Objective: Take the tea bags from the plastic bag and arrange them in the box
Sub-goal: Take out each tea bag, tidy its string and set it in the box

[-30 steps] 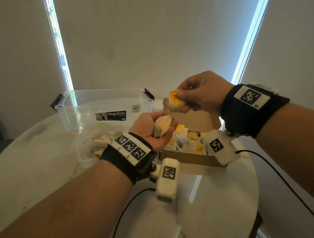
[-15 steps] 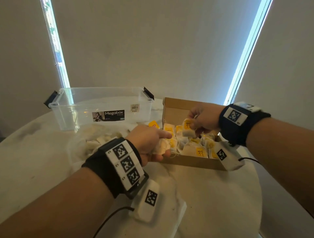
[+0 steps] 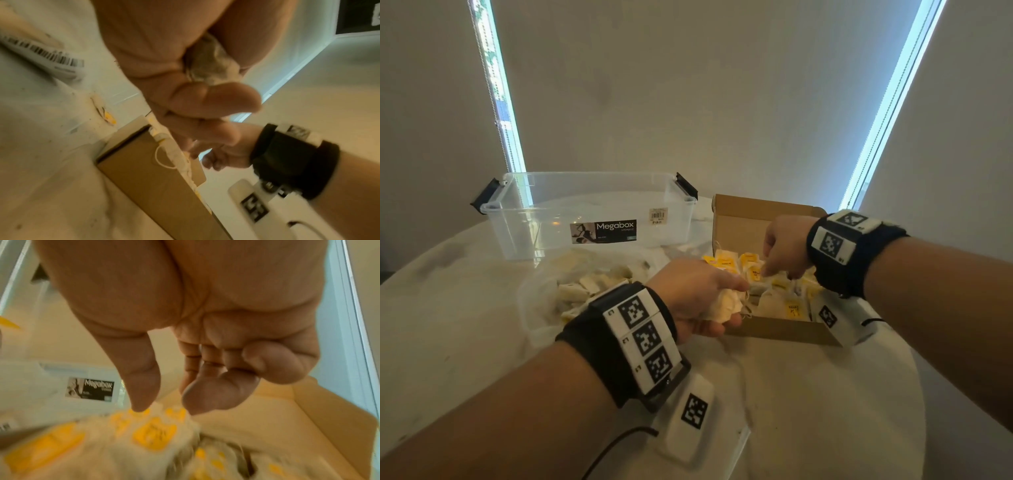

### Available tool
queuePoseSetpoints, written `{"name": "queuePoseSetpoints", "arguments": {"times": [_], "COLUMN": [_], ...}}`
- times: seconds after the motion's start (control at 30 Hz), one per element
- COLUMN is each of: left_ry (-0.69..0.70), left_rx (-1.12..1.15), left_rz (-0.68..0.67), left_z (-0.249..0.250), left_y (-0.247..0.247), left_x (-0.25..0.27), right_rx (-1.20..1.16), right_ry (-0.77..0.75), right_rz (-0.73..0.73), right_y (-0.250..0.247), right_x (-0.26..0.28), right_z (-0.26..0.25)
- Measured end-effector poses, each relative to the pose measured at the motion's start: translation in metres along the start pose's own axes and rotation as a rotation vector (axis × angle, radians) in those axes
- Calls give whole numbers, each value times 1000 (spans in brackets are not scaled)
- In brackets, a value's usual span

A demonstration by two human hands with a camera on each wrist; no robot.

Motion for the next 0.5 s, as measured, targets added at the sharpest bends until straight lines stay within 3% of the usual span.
{"name": "queuePoseSetpoints", "arguments": {"times": [0.07,0.13,0.2,0.27,0.33,0.5], "left_ry": [37,42,41,49,66,100], "left_rx": [-51,-97,-108,-101,-95,-58], "left_rz": [-24,-61,-110,-152,-171,-181], "left_z": [6,9,11,11,13,13], "left_y": [6,13,22,30,33,31], "left_x": [3,6,8,9,9,12], "right_rx": [-15,-198,-456,-568,-514,-424], "right_ry": [-66,-154,-223,-248,-294,-385], "right_rz": [77,123,52,-60,-71,64], "right_y": [-22,-37,-35,-23,-19,-35], "right_x": [15,28,38,47,52,63], "right_z": [-12,-25,-38,-46,-50,-49]}}
Point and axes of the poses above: each hand's wrist, its own x-axis away from the middle knuckle, its own y-axis out of the palm, z = x × y, the point moved 9 cm from there along -x, towards the middle knuckle, and after that the axes turned 10 degrees about -y, right-handed, at the moved point
